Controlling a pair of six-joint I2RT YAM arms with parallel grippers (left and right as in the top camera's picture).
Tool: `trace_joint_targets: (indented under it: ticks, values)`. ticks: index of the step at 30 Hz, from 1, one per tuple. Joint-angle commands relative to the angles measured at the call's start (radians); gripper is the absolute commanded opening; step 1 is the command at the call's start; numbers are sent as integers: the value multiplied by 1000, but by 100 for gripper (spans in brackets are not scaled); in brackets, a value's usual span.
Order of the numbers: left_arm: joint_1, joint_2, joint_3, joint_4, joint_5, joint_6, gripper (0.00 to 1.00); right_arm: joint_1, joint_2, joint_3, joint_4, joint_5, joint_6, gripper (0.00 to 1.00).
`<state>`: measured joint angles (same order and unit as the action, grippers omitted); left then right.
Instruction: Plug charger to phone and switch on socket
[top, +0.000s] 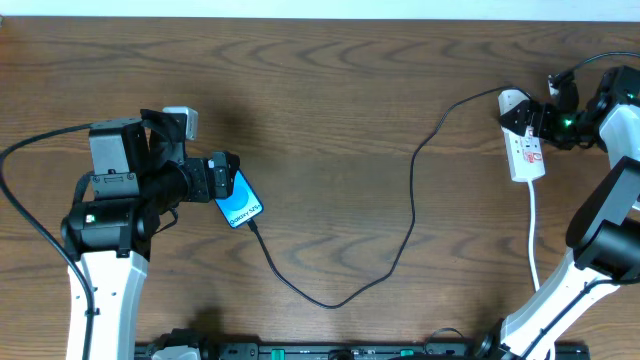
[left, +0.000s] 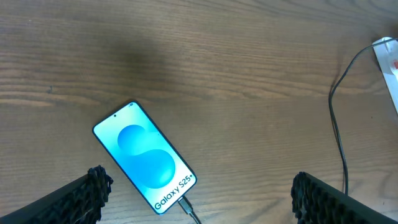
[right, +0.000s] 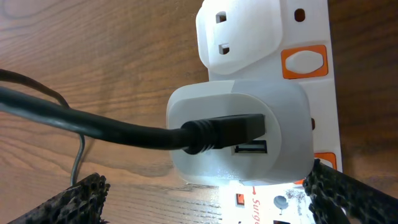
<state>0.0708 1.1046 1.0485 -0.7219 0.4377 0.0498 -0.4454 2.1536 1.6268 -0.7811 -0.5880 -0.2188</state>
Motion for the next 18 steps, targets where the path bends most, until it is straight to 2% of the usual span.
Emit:
trace_joint_targets:
  ticks: [1,18]
  values:
    - [-2,5,-3,0,-13,10,95,15,25,-14,1,-17,-6,99]
    - [-2,5,-3,0,-13,10,95,15,25,-21,8,-24,5,99]
